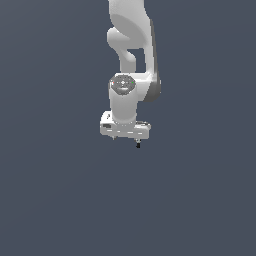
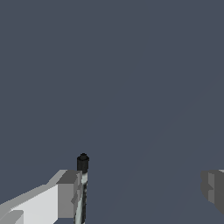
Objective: Pick up the object and move it to a goal position.
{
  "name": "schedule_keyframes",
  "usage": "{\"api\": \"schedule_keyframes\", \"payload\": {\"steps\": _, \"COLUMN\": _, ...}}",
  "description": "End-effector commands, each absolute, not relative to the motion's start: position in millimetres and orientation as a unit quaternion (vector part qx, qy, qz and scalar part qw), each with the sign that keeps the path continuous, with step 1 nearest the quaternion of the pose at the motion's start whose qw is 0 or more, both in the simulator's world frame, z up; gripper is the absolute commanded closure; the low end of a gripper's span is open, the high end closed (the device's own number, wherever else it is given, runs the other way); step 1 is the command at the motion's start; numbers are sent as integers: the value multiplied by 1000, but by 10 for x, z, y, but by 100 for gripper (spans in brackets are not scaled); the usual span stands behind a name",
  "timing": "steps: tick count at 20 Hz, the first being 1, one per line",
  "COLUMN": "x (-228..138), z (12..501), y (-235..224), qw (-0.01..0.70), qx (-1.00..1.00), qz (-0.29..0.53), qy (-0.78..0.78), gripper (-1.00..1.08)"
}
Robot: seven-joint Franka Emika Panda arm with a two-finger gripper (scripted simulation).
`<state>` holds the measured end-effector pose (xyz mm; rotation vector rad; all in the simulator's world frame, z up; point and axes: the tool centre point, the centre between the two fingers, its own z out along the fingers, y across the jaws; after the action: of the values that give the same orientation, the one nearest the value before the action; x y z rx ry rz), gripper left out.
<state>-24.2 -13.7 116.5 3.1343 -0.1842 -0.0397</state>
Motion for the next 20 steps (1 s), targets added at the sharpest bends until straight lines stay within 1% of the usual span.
{"api": "schedule_keyframes", "payload": {"steps": 1, "x": -332, "z": 1072, "y": -7, "qw": 1, "qx": 998, "qz": -11, "qy": -63, "gripper": -92}}
{"api": "schedule_keyframes", "payload": {"steps": 7, "x": -638, "z": 816, "y": 345, "qw": 1, "qx": 997, "qz": -5, "qy": -80, "gripper": -92}}
{"api": "schedule_keyframes", "payload": {"steps": 12, "x": -845, "z": 677, "y": 535, "qw": 0, "qx": 996, "qz": -2, "qy": -89, "gripper": -92}}
{"api": "schedule_keyframes", "payload": {"steps": 20, "x": -979, "z": 598, "y": 643, "qw": 0, "qx": 995, "qz": 0, "qy": -95, "gripper": -92}}
